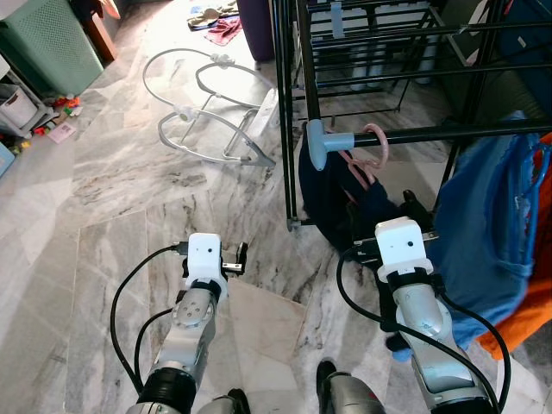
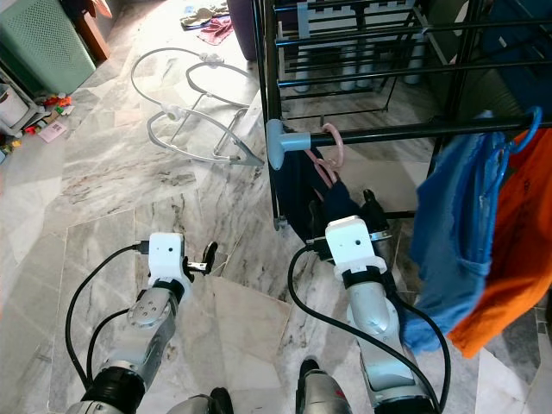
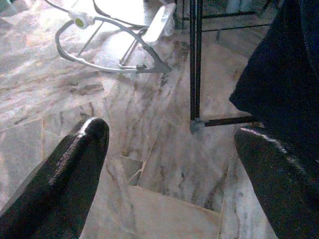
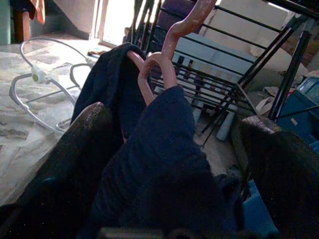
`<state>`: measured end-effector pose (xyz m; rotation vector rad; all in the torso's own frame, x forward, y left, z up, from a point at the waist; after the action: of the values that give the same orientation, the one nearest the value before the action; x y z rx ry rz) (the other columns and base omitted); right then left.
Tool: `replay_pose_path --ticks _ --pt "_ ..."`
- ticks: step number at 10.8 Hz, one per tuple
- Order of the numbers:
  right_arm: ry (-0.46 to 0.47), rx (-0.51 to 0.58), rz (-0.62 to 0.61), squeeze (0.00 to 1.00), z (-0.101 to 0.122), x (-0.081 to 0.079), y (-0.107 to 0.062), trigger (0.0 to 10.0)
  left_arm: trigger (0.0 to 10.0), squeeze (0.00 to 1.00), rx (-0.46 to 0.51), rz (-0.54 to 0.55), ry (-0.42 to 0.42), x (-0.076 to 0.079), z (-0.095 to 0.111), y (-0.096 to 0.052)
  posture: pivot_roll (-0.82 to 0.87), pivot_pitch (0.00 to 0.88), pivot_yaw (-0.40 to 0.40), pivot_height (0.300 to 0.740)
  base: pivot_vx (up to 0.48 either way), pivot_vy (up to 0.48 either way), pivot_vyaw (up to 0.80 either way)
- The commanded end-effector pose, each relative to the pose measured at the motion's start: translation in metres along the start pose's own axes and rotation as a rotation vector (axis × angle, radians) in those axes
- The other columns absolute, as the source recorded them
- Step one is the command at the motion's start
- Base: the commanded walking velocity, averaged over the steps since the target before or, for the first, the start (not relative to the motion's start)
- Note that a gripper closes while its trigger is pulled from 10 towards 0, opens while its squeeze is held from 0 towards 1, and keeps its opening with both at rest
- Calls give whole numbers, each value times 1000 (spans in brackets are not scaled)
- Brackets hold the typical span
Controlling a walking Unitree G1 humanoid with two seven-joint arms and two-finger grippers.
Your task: Hang hanger
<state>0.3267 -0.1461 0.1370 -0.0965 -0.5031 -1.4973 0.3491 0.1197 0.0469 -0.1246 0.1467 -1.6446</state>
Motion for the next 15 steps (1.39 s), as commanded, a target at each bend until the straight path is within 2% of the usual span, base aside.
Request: replay_pose_path --ticks 1,2,3,7,8,11,13,14,15 --pt "-2 11 -4 992 2 0 -2 10000 10000 0 -22 34 10 -8 -8 -2 -224 198 95 740 0 0 0" --pt "-10 0 -7 416 -1 0 -2 10000 10000 0 -24 53 18 -10 -10 -2 -219 187 83 740 0 0 0" --pt "-10 -13 -16 0 -3 2 -2 10000 10000 0 -30 73 21 -14 -13 -3 -215 182 74 740 0 0 0" --pt "-5 -44 -44 0 -12 10 2 10000 10000 0 -30 104 32 -19 -15 -2 -214 174 69 740 0 0 0" --pt "15 -33 -57 0 -7 10 5 10000 10000 0 -17 105 45 -21 -10 1 -211 169 63 740 0 0 0" --pt "44 -21 -13 0 -5 -1 15 10000 10000 0 55 118 43 -25 8 4 -158 129 21 740 0 0 0" --pt "100 -25 75 0 -3 -22 21 10000 10000 0 39 204 38 -40 -1 -3 -105 131 -17 740 0 0 0" --pt "94 -14 114 0 -2 -31 19 10000 10000 0 42 218 32 -44 -1 -5 -101 143 -23 740 0 0 0" --pt "98 -38 107 0 -9 -31 14 10000 10000 0 40 215 38 -43 -3 -6 -88 153 -20 740 0 0 0"
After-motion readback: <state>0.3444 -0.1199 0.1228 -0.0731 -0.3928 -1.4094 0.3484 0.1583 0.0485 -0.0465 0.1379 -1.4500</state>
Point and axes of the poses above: a point about 5 cm out from each wrist's last joint towards the gripper, its own y axis pointing out of the wrist towards the gripper, its own z axis along the axis of the wrist's last joint, x = y × z, the point moved 4 cm from there along y, pointing out of the wrist towards the gripper, and after that the axes turned 1 degree about y, right-handed, at the moved point
